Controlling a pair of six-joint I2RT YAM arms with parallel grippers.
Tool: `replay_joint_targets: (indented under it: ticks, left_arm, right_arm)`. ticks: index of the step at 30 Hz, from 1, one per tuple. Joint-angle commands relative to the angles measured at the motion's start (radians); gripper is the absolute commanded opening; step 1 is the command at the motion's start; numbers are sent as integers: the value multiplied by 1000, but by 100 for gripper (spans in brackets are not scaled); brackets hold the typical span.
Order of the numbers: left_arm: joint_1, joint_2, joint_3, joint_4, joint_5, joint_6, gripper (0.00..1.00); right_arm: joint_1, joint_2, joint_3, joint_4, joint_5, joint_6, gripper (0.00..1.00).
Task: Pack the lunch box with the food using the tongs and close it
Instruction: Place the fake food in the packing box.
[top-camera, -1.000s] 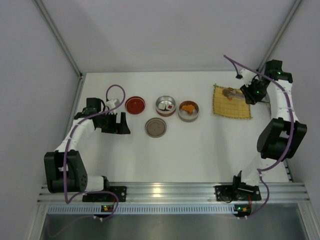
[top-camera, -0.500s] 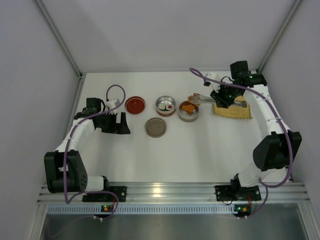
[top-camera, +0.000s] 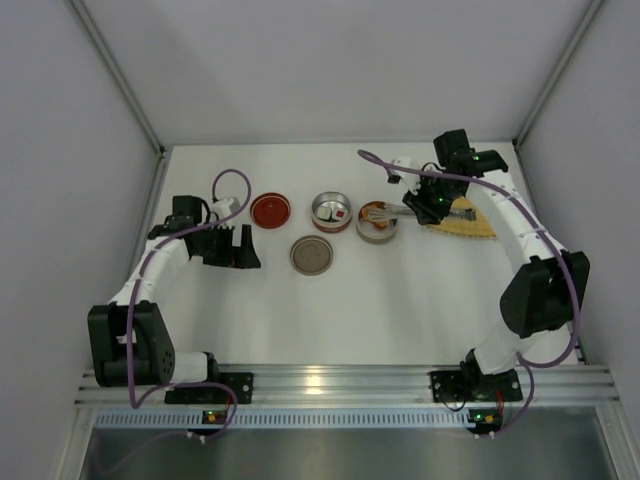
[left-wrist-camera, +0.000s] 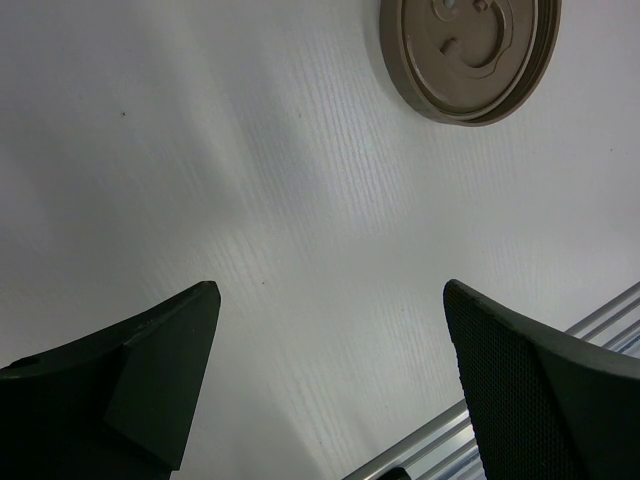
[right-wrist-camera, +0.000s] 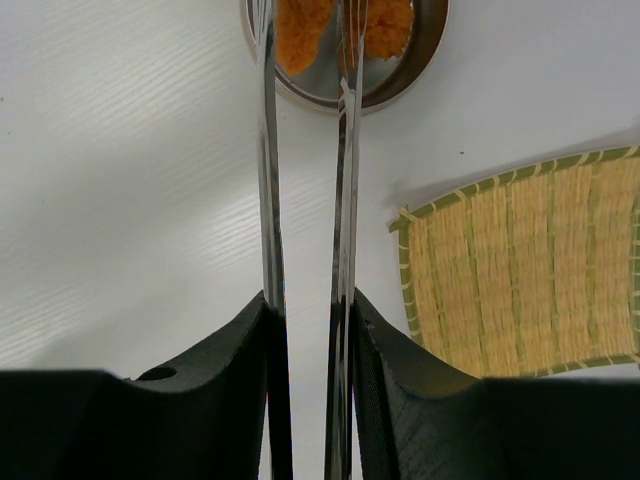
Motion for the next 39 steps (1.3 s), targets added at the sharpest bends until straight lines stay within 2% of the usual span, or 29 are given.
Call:
replay_joint_targets:
  ticks: [1,22,30,34,39]
  left_arm:
    - [5,-22,24,7,29,16,98]
    - [7,-13,25,10,35,16,98]
    - [7,0,27,10,37,16,98]
    - [7,0,27,12,37,16,98]
    - [7,-5,25,10,35,16,98]
  right_arm:
    - [17,8,-4,50,10,8,18]
    - [26,94,-4,110,24,22,22]
    - [36,104,-5,101,30,19,35]
    - [36,99,1,96,30,22,48]
    - [36,82,1,95,27,26,50]
